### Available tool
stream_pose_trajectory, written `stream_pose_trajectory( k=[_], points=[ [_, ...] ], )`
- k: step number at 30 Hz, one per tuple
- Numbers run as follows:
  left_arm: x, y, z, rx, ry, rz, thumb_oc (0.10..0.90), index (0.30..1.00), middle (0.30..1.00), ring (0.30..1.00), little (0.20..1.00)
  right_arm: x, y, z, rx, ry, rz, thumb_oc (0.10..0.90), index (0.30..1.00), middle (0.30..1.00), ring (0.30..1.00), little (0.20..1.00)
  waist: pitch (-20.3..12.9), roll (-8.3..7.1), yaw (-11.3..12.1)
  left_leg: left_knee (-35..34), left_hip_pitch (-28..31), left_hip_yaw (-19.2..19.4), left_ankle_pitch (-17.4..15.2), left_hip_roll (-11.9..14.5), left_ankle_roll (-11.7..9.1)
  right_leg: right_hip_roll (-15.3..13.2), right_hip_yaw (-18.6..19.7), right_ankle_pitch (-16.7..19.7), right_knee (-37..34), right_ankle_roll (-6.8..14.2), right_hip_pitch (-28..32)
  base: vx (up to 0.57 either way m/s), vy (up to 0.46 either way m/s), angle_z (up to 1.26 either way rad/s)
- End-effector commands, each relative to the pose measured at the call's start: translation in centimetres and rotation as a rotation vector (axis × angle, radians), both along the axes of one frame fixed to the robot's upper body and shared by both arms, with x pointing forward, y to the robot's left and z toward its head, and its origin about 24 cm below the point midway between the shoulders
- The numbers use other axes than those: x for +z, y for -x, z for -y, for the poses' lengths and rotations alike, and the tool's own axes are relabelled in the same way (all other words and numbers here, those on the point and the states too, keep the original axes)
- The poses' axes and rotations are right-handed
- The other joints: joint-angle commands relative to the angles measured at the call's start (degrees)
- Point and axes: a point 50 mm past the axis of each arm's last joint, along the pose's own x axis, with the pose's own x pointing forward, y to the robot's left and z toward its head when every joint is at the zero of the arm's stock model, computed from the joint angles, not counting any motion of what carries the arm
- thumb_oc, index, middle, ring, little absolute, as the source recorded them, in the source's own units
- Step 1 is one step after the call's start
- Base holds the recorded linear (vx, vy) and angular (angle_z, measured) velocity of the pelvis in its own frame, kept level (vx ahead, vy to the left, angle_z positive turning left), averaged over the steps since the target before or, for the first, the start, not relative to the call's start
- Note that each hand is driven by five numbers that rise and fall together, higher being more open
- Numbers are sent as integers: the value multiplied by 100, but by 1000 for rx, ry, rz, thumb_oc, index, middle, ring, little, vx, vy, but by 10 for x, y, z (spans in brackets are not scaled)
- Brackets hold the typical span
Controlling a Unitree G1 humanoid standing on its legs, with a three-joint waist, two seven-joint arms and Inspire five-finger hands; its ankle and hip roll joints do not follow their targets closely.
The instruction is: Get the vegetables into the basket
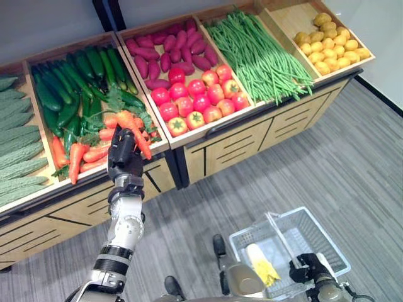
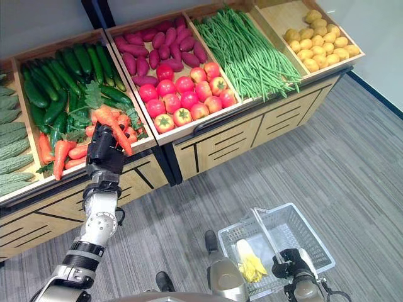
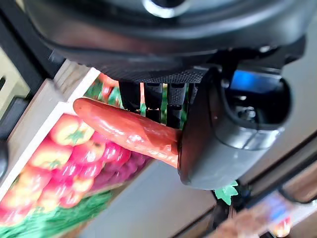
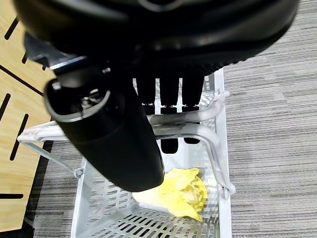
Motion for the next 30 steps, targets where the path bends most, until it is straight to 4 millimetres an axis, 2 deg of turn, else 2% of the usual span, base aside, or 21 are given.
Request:
stream_pose_trajectory(
  k=[1,3,4,5,6,7,8,9,10,11,12,13,14,15,17,18,19,20,23,26,30],
  points=[
    [41,-7,-4,-34,-88,216,400,300,300,300,300,16,-11,23,-24,69,79,400,300,300,300,300,-238,-223,-43,585,76,-478,-461,129,-168,-690,202,-292,409,826,-15,-15,137,-4],
    [39,-8,3,-66,-89,211,400,300,300,300,300,16,-8,25,-36,69,73,400,300,300,300,300,-166,-273,-114,849,69,-414,-680,39,-80,-777,274,-278,592,932,-49,-38,192,-7],
    [38,-9,5,-74,-86,208,400,300,300,300,300,16,-6,25,-36,69,69,400,300,300,300,300,-131,-314,-167,880,74,-366,-719,-15,-37,-815,355,-159,677,1016,-112,-48,147,-10],
    [38,-9,5,-74,-87,208,400,300,300,300,300,16,-7,25,-35,68,69,400,300,300,300,300,-151,-328,-158,872,51,-353,-697,-28,-36,-822,374,-143,675,1014,-145,-117,152,-21],
    [37,-10,10,-86,-82,203,400,300,300,300,300,14,-4,25,-46,65,63,400,300,300,300,300,-67,-405,-287,809,79,-211,-742,-161,35,-885,508,381,724,1255,-361,-221,136,-36],
    [35,-11,9,-86,-101,192,400,300,300,300,300,12,-5,20,-44,53,56,400,300,300,300,300,12,-438,-379,706,32,21,-667,-143,38,-907,454,872,644,1275,-649,-198,212,-51],
    [35,-12,10,-89,-110,185,400,300,300,300,300,10,-3,16,-48,42,51,400,300,300,300,300,31,-355,-384,629,70,37,-754,-87,37,-907,276,787,612,1275,-675,-166,149,-68],
    [34,-12,9,-92,-127,175,400,300,300,300,300,7,-1,13,-43,34,41,400,300,300,300,300,55,-336,-341,606,47,129,-710,-50,60,-960,-5,625,713,1275,-742,-34,116,-97],
    [34,-12,9,-93,-127,175,400,300,300,300,300,7,-1,13,-43,34,40,400,300,300,300,300,60,-327,-342,609,53,124,-723,-41,60,-954,-13,608,729,1275,-739,-104,120,-141],
    [31,-12,9,-98,-126,165,400,300,300,300,300,6,1,12,-46,34,26,400,300,300,300,300,81,-319,-308,551,56,265,-667,-28,85,-1034,-354,354,931,1251,-722,-211,180,-157],
    [32,-10,5,-102,-131,170,400,300,300,300,300,4,4,14,-49,46,-1,400,300,300,300,300,112,-279,-90,500,43,603,-552,13,146,-1284,-1308,-61,1414,1105,-566,-250,190,-132],
    [32,-8,5,-109,-131,174,400,300,300,300,300,3,6,14,-43,52,-15,400,300,300,300,300,107,-276,-31,464,67,677,-529,40,136,-1322,-1498,-250,1566,1030,-466,-282,150,-155],
    [32,-5,2,-108,-134,180,400,300,300,300,300,4,4,17,-38,68,-19,400,300,300,300,300,85,-246,97,461,36,938,-461,104,184,-1502,-1977,-351,1906,1001,-321,-154,61,-169],
    [32,-2,1,-109,-144,181,400,300,300,300,300,6,2,19,-40,76,-18,400,300,300,300,300,52,-240,142,441,42,1070,-444,136,194,-1548,-2058,-448,2103,959,-216,-115,43,-190],
    [31,2,3,-125,-149,178,400,300,300,300,300,6,-1,19,-44,77,-9,400,300,300,300,300,-38,-285,206,442,80,1288,-415,170,165,-1431,-1899,-500,2159,985,-92,13,-65,-131],
    [28,4,2,-125,-154,170,400,300,300,300,300,6,0,20,-53,75,-8,400,300,300,300,300,-97,-311,220,492,83,1345,-422,192,130,-1332,-1865,-529,1940,977,16,143,-265,-114],
    [26,7,-2,-114,-152,169,400,300,300,300,300,7,-4,16,-49,64,20,400,300,300,300,300,-172,-342,250,629,131,1560,-374,297,42,-1173,-1986,-696,1586,886,122,136,-236,-108],
    [25,7,-3,-114,-152,168,400,300,300,300,300,7,-3,16,-49,64,19,400,300,300,300,300,-170,-340,262,647,138,1573,-376,317,27,-1152,-1980,-694,1567,874,135,180,-324,-116],
    [26,6,2,-130,-130,186,400,300,300,300,300,10,-2,19,-58,62,53,400,300,300,300,300,-181,-253,99,1013,108,1710,-347,586,-156,-842,-1893,-1016,1190,669,327,109,-253,-54],
    [28,5,9,-158,-119,205,400,300,300,300,300,12,2,24,-70,69,52,400,300,300,300,300,-155,-196,9,1145,92,1742,-317,710,-232,-755,-1831,-1125,1171,597,350,64,-169,-16],
    [35,2,19,-196,-106,248,400,300,300,300,300,16,6,32,-98,80,66,400,300,300,300,300,-69,-68,-169,1423,77,1799,-122,961,-429,-602,-1660,-1293,1255,456,307,66,-169,-15]
  ],
)
